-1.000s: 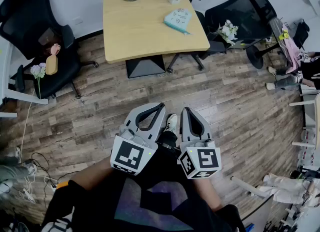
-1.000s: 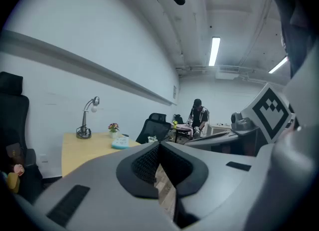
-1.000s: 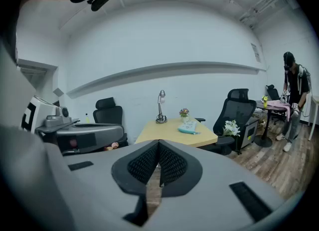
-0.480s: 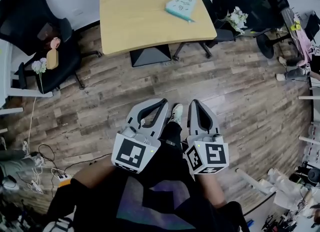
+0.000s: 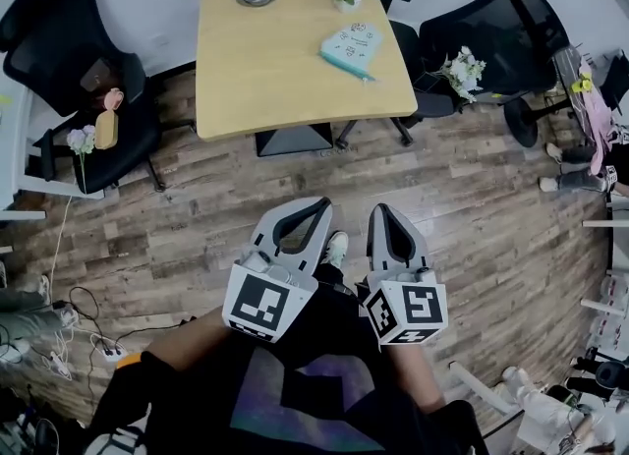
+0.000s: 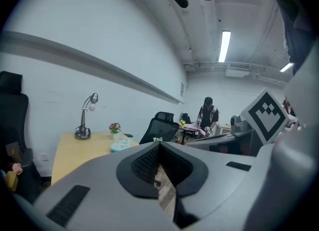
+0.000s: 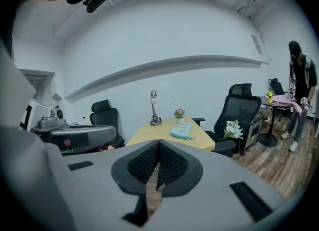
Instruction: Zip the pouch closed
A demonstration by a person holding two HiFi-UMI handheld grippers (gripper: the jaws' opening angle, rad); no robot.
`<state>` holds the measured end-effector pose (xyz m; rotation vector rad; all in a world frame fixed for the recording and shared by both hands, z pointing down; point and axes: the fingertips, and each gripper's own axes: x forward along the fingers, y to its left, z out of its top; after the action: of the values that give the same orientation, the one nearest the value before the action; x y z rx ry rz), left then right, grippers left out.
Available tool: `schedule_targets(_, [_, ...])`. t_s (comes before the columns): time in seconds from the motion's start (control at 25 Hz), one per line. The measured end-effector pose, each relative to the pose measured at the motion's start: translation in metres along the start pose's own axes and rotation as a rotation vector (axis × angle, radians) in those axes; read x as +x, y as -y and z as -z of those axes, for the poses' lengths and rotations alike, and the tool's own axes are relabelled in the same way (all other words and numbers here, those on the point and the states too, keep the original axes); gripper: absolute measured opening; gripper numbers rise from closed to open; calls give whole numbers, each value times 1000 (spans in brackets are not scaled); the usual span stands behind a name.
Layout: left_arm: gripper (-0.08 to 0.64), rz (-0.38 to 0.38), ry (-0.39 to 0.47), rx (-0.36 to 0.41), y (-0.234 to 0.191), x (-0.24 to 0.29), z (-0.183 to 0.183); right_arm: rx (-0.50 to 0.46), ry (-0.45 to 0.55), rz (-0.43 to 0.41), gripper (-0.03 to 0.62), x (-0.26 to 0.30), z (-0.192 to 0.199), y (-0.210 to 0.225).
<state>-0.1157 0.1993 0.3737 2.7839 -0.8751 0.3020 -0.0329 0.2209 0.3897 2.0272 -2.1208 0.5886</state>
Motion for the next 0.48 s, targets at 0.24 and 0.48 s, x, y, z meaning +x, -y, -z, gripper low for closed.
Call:
schedule_targets(0.24, [9, -48, 50, 67, -2, 42, -34, -36, 31, -46, 15, 22, -35, 35])
schedule_targets(0.48, [9, -115, 64, 58, 4, 80, -56, -99, 54, -113, 15, 35, -63, 69])
